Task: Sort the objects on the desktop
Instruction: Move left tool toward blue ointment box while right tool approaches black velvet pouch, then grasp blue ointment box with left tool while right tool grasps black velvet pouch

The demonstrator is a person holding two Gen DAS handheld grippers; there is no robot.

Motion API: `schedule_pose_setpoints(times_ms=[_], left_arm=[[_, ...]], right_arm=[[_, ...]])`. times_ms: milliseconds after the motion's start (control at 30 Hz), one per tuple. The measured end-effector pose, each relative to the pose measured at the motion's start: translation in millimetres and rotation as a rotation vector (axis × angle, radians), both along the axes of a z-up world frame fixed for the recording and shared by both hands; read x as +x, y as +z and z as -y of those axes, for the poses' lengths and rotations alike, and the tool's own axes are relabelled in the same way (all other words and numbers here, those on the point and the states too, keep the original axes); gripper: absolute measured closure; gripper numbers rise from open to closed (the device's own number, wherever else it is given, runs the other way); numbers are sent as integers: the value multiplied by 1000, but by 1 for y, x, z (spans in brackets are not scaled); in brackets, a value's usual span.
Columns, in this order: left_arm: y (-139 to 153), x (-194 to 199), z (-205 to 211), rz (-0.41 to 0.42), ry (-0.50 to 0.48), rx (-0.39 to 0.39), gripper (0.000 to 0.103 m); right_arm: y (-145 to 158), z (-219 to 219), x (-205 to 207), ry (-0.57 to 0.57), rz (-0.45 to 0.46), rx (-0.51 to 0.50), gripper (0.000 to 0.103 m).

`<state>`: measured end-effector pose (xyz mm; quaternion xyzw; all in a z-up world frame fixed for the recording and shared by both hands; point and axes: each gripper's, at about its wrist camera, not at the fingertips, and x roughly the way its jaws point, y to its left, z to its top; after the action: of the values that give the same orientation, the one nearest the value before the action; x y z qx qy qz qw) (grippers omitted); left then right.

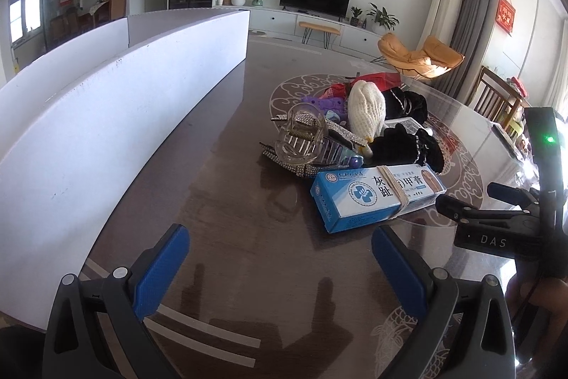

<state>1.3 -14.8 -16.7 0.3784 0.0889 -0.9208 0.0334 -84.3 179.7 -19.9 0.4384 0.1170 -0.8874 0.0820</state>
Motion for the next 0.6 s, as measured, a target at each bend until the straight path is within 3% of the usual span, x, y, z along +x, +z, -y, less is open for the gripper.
schedule_pose_setpoints(times_ms=[200, 300, 367, 500, 600], left_arm=[[0, 1, -6, -2, -18, -28, 0], [1, 2, -3, -4, -9, -19, 0], [0, 1, 2, 0, 2, -7, 0], [-1, 2, 8, 6, 27, 21, 0], [-1, 2, 10, 2, 33, 40, 0]], right_arm=[[-3, -38, -27, -150, -6, 29, 0], [-7, -35, -38, -138, 4, 10, 0], [-7, -19, -36, -53, 21, -24, 0], [-8, 17, -2, 273, 84, -155, 0], [-9, 21, 21, 335, 69, -140, 0]])
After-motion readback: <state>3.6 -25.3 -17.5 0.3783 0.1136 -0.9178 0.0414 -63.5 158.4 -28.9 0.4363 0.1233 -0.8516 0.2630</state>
